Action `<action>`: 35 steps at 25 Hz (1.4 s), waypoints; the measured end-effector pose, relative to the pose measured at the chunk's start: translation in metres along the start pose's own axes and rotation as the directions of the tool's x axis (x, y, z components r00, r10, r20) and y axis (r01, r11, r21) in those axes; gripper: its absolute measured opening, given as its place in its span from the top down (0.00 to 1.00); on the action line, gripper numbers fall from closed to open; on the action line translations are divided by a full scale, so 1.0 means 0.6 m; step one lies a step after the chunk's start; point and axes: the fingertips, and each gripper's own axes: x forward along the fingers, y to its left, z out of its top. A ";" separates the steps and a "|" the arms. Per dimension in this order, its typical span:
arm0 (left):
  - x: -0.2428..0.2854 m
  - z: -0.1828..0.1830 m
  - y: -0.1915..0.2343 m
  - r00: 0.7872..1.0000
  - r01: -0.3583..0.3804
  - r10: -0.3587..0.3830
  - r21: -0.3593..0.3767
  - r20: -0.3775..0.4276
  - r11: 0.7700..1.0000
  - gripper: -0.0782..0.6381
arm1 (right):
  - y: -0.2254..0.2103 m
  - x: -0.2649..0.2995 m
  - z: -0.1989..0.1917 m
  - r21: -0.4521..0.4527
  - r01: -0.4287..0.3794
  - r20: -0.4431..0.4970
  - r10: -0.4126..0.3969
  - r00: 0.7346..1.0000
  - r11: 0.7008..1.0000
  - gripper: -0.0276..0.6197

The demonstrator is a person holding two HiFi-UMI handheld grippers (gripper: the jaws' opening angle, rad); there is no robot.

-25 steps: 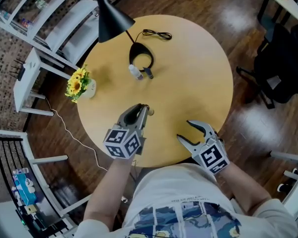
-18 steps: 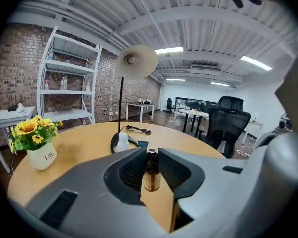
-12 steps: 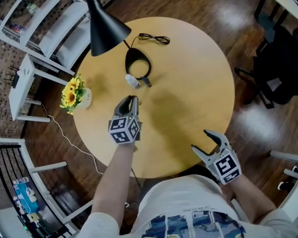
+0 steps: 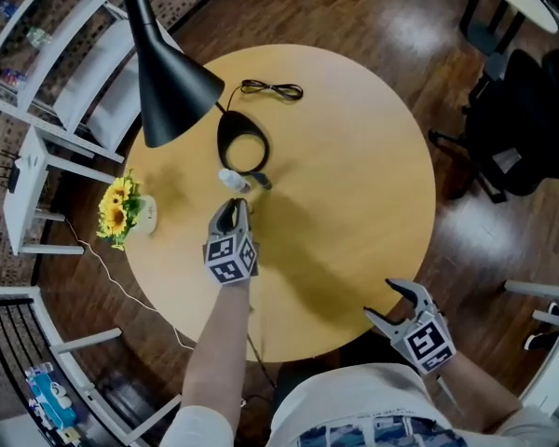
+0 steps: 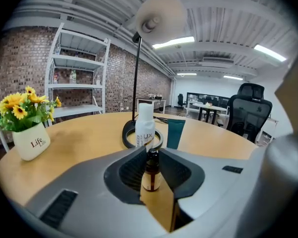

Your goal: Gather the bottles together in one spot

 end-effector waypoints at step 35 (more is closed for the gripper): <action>-0.736 -0.003 0.010 0.968 0.173 -0.153 -0.089 0.199 0.981 0.70 | 0.327 -0.073 0.073 -0.083 0.076 0.163 -0.062 0.985 0.994 0.49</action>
